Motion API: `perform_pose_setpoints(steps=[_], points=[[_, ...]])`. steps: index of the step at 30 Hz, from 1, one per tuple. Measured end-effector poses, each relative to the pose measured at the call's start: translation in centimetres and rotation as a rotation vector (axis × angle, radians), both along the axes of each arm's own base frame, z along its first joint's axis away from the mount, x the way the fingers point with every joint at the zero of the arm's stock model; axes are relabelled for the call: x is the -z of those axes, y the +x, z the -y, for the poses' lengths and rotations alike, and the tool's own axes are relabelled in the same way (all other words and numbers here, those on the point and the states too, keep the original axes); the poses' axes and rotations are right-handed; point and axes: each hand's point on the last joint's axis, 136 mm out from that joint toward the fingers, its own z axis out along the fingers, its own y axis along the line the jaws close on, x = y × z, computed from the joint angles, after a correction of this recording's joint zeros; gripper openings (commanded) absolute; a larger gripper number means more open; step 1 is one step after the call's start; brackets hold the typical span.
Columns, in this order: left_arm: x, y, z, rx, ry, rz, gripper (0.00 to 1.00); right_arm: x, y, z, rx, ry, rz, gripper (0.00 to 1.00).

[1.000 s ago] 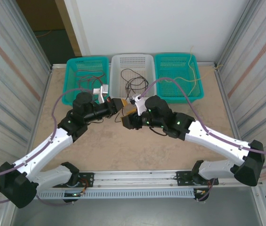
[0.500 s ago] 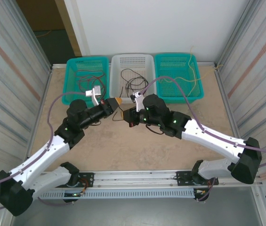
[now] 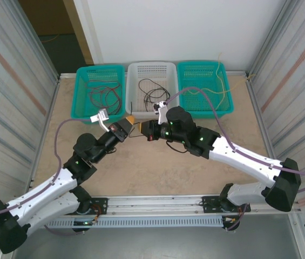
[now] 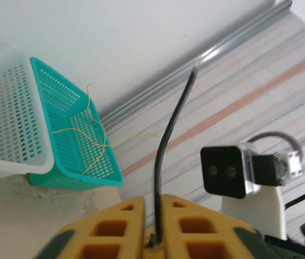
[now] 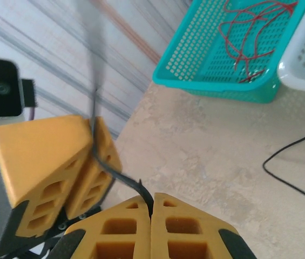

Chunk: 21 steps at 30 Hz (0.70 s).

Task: Untangle the cables

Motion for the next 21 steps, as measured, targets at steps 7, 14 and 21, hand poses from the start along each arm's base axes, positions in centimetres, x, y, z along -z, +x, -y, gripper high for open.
perform_pose_setpoints(steps=[7, 14, 21], points=[[-2.4, 1.1, -1.5, -0.051, 0.077, 0.008, 0.71, 0.9, -0.4, 0.7, -0.01, -0.097, 0.013, 0.0], [-2.5, 4.1, -2.8, 0.007, 0.187, -0.113, 0.73, -0.1, -2.1, 0.1, -0.109, -0.215, 0.113, 0.0], [0.3, 3.4, -0.6, 0.203, 0.222, -0.217, 0.63, 1.1, -2.3, -0.5, -0.158, -0.309, 0.138, 0.0]])
